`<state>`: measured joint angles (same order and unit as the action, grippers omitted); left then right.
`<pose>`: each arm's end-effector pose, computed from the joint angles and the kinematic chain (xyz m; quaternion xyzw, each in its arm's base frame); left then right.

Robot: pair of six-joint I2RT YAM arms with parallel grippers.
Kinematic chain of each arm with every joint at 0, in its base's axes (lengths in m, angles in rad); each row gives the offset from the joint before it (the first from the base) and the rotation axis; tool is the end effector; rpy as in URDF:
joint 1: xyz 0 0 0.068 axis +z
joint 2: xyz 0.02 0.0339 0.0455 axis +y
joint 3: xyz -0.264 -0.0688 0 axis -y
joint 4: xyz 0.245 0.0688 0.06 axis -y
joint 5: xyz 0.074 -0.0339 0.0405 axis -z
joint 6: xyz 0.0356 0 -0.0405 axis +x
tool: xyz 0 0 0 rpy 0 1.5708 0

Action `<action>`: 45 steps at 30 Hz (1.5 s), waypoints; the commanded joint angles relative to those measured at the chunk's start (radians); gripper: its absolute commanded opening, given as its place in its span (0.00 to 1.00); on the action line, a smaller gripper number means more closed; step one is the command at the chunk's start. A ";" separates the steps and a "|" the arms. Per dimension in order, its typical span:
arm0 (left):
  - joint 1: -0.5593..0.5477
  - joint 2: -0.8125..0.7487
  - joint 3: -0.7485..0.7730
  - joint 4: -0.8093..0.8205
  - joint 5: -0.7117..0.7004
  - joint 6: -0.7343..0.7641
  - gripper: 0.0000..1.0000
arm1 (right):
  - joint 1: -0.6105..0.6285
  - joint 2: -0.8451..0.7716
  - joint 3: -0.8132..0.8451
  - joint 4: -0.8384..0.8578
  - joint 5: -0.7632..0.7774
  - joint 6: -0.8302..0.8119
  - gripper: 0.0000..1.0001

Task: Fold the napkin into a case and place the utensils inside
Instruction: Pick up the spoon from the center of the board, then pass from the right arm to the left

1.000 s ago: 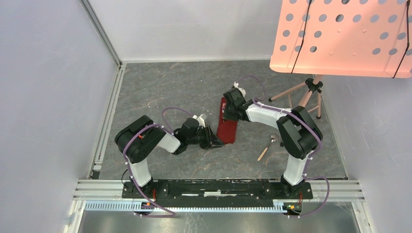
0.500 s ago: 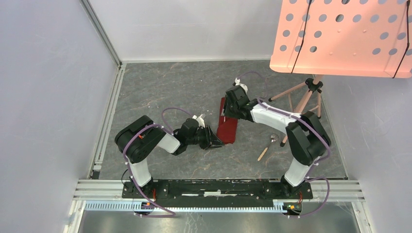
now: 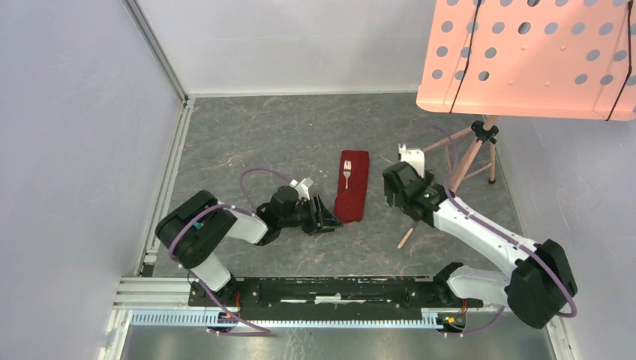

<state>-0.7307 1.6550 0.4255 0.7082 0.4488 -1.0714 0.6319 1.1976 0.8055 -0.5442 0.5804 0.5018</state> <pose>0.1928 -0.1935 0.1130 -0.0332 0.8504 -0.5025 0.1522 0.2008 0.1228 0.2376 0.0299 0.9142 -0.0688 0.3981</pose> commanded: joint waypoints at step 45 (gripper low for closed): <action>0.066 -0.663 0.070 0.138 0.295 0.106 0.74 | -0.030 -0.151 -0.353 1.581 -1.518 0.513 0.00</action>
<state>-0.6689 1.0119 0.5053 0.6312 0.7116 -0.9127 0.5392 1.0084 0.4389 0.5758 -0.7662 0.7395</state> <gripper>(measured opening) 0.756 0.004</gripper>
